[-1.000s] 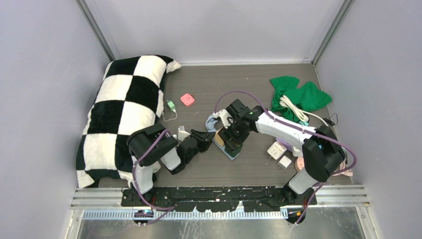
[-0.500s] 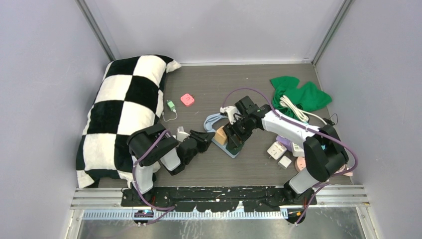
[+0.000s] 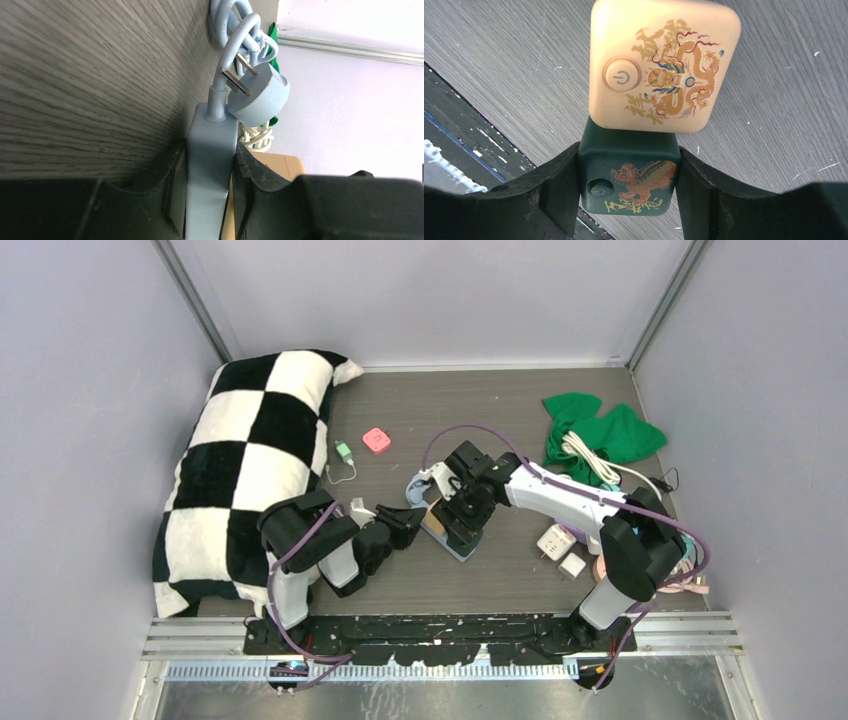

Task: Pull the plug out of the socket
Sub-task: Remove the plug from the socket.

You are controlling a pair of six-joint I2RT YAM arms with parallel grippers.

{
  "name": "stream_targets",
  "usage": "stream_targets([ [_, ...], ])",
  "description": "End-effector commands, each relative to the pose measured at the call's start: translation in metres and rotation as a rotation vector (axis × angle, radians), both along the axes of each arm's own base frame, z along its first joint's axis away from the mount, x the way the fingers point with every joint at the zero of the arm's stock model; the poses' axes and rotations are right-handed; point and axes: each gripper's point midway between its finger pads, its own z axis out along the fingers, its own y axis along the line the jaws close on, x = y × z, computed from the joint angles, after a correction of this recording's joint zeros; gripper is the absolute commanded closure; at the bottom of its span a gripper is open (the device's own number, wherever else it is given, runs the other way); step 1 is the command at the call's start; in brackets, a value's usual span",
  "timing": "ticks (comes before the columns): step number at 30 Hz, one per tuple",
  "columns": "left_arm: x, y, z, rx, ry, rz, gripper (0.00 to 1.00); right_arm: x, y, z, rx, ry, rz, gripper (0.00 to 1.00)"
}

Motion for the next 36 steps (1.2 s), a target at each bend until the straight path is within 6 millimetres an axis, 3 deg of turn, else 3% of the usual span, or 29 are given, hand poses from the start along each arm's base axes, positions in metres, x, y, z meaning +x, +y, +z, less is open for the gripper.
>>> stream_targets([
  [1, -0.005, 0.000, -0.020, 0.012, 0.067, -0.001, 1.00, -0.001, 0.010, 0.005, 0.131, 0.044, 0.060, 0.99],
  [4, -0.003, -0.009, -0.023, -0.008, 0.066, -0.027, 1.00, 0.016, -0.018, 0.000, 0.124, 0.013, -0.037, 0.99],
  [7, -0.003, -0.017, -0.026, -0.032, 0.072, -0.049, 1.00, 0.011, -0.024, 0.001, 0.135, -0.007, -0.031, 0.99],
  [11, -0.004, -0.021, -0.029, -0.043, 0.077, -0.063, 1.00, -0.001, -0.008, 0.012, 0.190, 0.037, 0.009, 0.99],
  [16, -0.005, -0.015, -0.029, -0.027, 0.072, -0.053, 1.00, -0.040, 0.025, 0.017, 0.184, 0.077, 0.203, 0.99],
  [19, -0.006, -0.013, -0.030, -0.023, 0.075, -0.051, 1.00, -0.049, 0.035, 0.017, 0.166, 0.093, 0.265, 0.99],
  [24, -0.007, -0.011, -0.033, -0.022, 0.076, -0.046, 1.00, -0.026, 0.026, 0.016, 0.119, 0.060, 0.233, 0.99],
  [29, -0.007, -0.013, -0.035, -0.020, 0.080, -0.053, 1.00, 0.013, -0.013, 0.018, 0.155, 0.022, 0.025, 0.99],
  [32, -0.007, -0.016, -0.036, -0.023, 0.080, -0.062, 1.00, 0.011, -0.030, 0.014, 0.168, 0.011, -0.022, 0.99],
  [36, -0.006, -0.020, -0.035, -0.027, 0.075, -0.073, 1.00, -0.002, -0.020, 0.022, 0.247, 0.059, 0.002, 0.99],
])
